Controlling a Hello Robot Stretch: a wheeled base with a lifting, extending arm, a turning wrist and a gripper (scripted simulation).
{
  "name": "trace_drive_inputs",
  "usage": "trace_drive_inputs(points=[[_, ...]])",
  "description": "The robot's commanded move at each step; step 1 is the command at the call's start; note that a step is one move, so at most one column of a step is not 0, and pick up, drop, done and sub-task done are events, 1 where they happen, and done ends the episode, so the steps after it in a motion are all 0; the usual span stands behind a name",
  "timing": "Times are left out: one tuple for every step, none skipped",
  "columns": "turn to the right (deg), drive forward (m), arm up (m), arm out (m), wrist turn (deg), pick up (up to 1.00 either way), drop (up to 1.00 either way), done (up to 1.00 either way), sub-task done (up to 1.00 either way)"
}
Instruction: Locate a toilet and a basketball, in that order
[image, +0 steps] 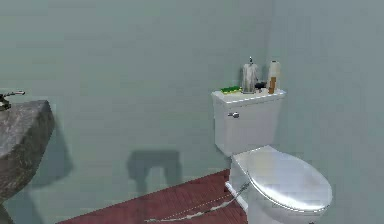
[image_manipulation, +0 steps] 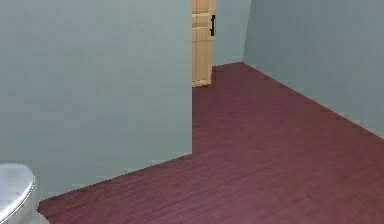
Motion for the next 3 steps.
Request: trace_drive_inputs(points=[[9.0, 0.00, 0.00, 0.00, 0.0, 0.00, 0.00, 0.00, 0.00], [0.0, 0.25, 0.00, 0.00, 0.0, 0.00, 0.00, 0.00, 0.00], [24.0, 0.00, 0.00, 0.00, 0.0, 0.00, 0.00, 0.00, 0.00]])
